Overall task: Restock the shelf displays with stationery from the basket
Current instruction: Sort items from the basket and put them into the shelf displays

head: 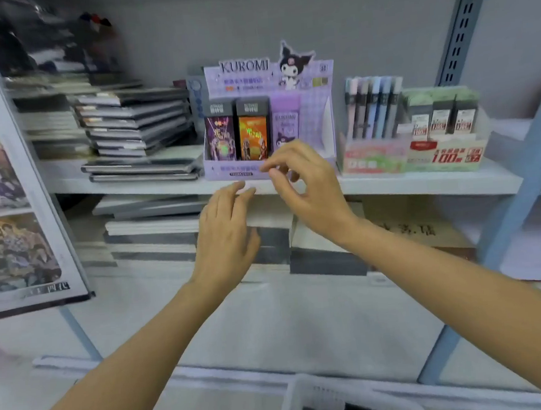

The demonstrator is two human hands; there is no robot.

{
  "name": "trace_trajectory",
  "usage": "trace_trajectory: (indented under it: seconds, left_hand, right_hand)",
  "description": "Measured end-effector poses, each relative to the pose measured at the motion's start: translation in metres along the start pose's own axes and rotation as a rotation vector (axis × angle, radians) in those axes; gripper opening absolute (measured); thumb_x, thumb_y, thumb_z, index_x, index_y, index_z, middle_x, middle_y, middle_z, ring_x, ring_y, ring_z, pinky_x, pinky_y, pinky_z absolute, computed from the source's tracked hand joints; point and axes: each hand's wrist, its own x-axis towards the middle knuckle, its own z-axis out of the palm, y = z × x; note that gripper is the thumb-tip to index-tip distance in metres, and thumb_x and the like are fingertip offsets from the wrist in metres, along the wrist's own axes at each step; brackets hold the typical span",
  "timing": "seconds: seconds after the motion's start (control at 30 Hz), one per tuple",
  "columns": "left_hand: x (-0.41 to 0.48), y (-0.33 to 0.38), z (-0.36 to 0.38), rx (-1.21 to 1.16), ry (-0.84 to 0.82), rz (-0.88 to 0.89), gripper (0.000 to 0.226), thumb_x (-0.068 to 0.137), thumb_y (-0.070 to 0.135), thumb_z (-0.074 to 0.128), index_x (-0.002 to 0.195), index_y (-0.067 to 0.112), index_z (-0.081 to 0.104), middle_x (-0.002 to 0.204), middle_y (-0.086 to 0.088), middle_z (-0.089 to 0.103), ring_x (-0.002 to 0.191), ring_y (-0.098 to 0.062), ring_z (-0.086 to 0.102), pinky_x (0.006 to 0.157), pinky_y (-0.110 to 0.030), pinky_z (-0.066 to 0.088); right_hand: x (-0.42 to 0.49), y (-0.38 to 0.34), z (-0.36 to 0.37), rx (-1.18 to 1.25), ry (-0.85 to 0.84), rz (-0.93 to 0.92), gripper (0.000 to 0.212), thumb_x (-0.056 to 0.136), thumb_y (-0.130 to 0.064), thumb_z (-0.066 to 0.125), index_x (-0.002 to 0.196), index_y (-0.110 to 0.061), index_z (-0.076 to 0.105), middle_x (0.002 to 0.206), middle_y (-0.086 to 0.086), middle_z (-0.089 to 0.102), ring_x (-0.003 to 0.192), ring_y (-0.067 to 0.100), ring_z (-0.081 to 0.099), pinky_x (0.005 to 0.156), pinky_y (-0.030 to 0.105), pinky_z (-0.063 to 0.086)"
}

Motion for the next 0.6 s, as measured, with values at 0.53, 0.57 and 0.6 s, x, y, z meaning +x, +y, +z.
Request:
trace_trajectory:
  seconds: [0.53,0.57,0.6]
  left_hand:
    - [-0.292,0.033,0.187,-0.208,-0.999,-0.432,0.053,0.100,0.020,0.046,0.149,0.013,0.030,0.160,-0.002,0.020,0.144,-0.018,0.026,0.113,-0.026,0.026]
    - [-0.304,0.035,0.190,-0.237,-1.046,-0.472,0.058,0.101,0.021,0.043,0.153,0.014,0.019,0.162,-0.001,0.009,0.145,-0.017,0.023,0.115,-0.024,0.022]
    - [-0.313,0.037,0.192,-0.272,-1.063,-0.505,0.062,0.101,0.020,0.043,0.154,0.014,0.012,0.163,0.000,0.002,0.145,-0.018,0.024,0.114,-0.023,0.023]
  right_hand:
    - [-0.413,0.071,0.038,0.089,-1.231,0.930,0.038,0.098,-0.023,0.051,0.136,-0.018,0.048,0.127,0.005,0.052,0.111,0.022,0.053,0.087,0.028,0.044]
    - [-0.427,0.071,0.042,0.073,-1.266,0.966,0.046,0.098,-0.024,0.050,0.142,-0.019,0.040,0.132,0.006,0.047,0.117,0.023,0.049,0.091,0.029,0.042]
    - [-0.439,0.070,0.047,0.051,-1.280,0.995,0.052,0.098,-0.024,0.050,0.147,-0.020,0.032,0.137,0.007,0.042,0.121,0.023,0.045,0.093,0.030,0.041]
